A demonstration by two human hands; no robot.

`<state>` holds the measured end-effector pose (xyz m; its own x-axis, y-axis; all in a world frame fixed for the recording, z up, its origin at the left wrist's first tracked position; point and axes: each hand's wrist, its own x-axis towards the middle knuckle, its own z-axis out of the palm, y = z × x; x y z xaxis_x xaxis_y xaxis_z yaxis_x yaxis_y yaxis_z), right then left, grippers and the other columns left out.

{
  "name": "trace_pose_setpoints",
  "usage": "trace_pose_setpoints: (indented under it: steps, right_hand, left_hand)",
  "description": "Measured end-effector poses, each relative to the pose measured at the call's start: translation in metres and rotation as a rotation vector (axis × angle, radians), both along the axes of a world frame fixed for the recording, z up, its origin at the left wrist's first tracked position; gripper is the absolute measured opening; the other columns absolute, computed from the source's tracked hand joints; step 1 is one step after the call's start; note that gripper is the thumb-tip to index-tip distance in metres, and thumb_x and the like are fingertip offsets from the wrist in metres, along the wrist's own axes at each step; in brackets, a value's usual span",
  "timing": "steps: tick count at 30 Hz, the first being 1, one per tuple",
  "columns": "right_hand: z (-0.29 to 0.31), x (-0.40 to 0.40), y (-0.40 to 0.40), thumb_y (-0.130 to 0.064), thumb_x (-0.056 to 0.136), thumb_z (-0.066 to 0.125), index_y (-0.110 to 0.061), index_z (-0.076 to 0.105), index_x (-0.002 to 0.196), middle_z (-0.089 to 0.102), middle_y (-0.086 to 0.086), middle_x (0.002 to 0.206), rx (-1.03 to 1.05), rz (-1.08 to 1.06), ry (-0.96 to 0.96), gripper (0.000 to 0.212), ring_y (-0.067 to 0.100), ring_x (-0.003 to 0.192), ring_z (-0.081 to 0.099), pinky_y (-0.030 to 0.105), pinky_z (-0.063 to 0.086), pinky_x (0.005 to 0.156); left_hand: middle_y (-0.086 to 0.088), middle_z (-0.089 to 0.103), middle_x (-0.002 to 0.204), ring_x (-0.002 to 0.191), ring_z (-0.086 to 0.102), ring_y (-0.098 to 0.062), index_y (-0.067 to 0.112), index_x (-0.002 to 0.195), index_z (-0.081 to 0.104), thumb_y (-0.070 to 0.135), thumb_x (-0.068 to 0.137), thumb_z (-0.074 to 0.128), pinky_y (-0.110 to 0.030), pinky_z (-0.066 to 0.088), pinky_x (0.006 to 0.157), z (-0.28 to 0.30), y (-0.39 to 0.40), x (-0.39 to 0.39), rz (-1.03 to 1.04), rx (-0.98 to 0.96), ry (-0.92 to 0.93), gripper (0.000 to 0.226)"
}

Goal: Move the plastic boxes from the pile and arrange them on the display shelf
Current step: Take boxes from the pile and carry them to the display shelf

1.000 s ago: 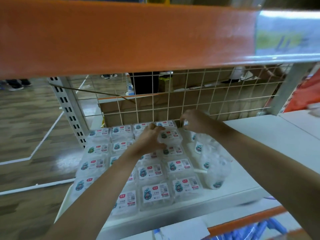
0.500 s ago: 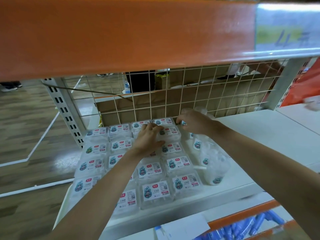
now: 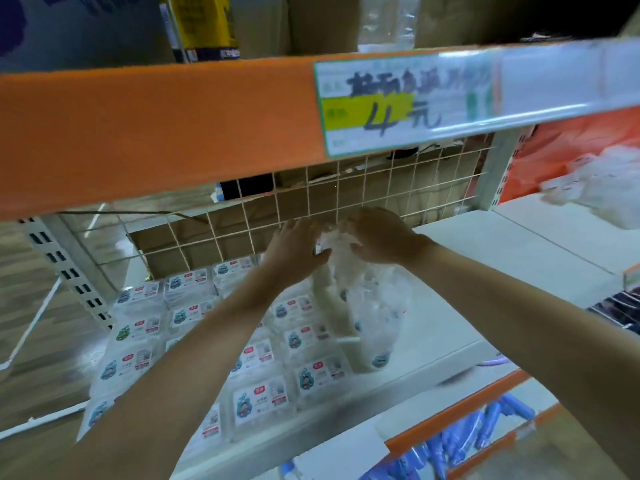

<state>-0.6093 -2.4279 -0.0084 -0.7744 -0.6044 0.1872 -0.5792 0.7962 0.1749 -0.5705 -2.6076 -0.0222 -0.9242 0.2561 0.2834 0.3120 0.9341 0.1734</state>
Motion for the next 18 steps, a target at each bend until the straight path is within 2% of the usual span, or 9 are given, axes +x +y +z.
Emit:
trace_pose_setpoints:
  steps: [3,5,9,14,18]
  right_hand:
    - [0.007,0.006,0.051,-0.023,0.087,0.054,-0.018,0.056,0.124,0.056,0.004,0.121,-0.005,-0.128,-0.031,0.037,0.024,0.116,0.051,0.037,0.042,0.096]
    - [0.012,0.011,0.092,-0.031,0.091,0.051,-0.019,0.05,0.131,0.052,0.004,0.127,0.031,-0.227,-0.071,0.042,0.024,0.121,0.047,0.037,0.042,0.096]
    - [0.008,0.017,0.188,-0.041,0.092,0.048,-0.024,0.041,0.139,0.045,0.001,0.139,0.061,-0.42,-0.13,0.05,0.023,0.128,0.041,0.035,0.04,0.097]
    - [0.008,0.04,0.315,-0.04,0.094,0.046,-0.022,0.04,0.14,0.045,0.004,0.138,0.055,-0.628,-0.207,0.05,0.024,0.127,0.04,0.037,0.042,0.094]
    - [0.003,0.063,0.406,-0.035,0.093,0.049,-0.018,0.043,0.138,0.047,0.008,0.133,0.047,-0.79,-0.233,0.048,0.028,0.123,0.043,0.036,0.043,0.087]
  left_hand:
    - [-0.001,0.058,0.127,0.12,0.05,-0.024,0.022,0.13,0.051,0.041,0.092,0.051,-0.038,0.037,0.102,0.011,0.054,-0.015,-0.091,-0.207,0.063,0.042]
    - [-0.003,0.058,0.127,0.118,0.052,-0.024,0.02,0.129,0.052,0.041,0.093,0.049,-0.038,0.038,0.101,0.017,0.099,-0.021,-0.154,-0.284,0.09,0.042]
    - [-0.003,0.052,0.133,0.124,0.044,-0.025,0.022,0.128,0.05,0.046,0.092,0.048,-0.037,0.03,0.102,0.021,0.202,-0.033,-0.242,-0.332,-0.017,0.044]
    - [-0.006,0.057,0.126,0.115,0.051,-0.029,0.019,0.125,0.055,0.049,0.093,0.042,-0.037,0.038,0.092,0.011,0.334,-0.043,-0.367,-0.37,-0.091,0.045]
    - [-0.007,0.059,0.124,0.113,0.053,-0.03,0.018,0.122,0.058,0.049,0.093,0.04,-0.039,0.039,0.092,-0.004,0.425,-0.046,-0.439,-0.405,-0.092,0.046]
